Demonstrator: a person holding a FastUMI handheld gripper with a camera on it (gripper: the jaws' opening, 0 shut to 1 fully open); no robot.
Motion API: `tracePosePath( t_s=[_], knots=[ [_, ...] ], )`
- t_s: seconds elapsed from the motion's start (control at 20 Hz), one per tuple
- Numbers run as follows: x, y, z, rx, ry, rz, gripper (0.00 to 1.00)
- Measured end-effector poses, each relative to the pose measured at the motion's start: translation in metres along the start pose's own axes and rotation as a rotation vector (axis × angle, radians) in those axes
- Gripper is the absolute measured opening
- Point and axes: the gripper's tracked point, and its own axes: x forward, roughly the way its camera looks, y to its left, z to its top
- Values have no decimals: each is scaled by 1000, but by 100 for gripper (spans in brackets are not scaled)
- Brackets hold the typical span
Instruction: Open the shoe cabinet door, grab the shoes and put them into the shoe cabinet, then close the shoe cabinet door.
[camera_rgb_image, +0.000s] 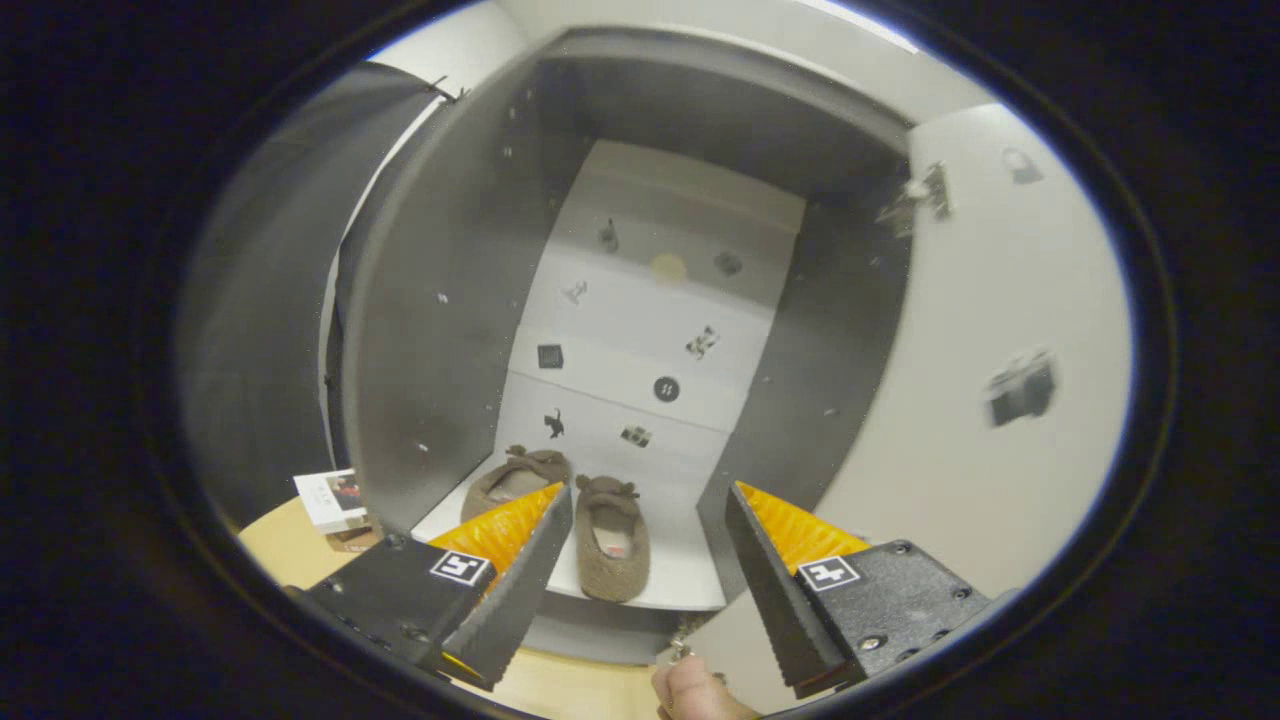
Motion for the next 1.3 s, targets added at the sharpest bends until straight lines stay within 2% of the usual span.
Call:
tracePosePath(
  t_s=[0.15,0.3,0.4,0.6,0.85,0.95,1.2,1.3],
  knots=[
    [-74,-13,3,-15,10,-1,100],
    [-133,-31,11,3,-54,-17,100],
    [-171,-37,6,13,-101,3,100],
    [-232,-60,-20,78,-174,35,100],
    [-296,-99,-77,146,-220,85,100],
    [-319,-126,-100,161,-250,55,100],
    [-351,-218,-153,213,-300,-161,100],
    [-345,-235,-177,241,-270,-178,100]
  ],
)
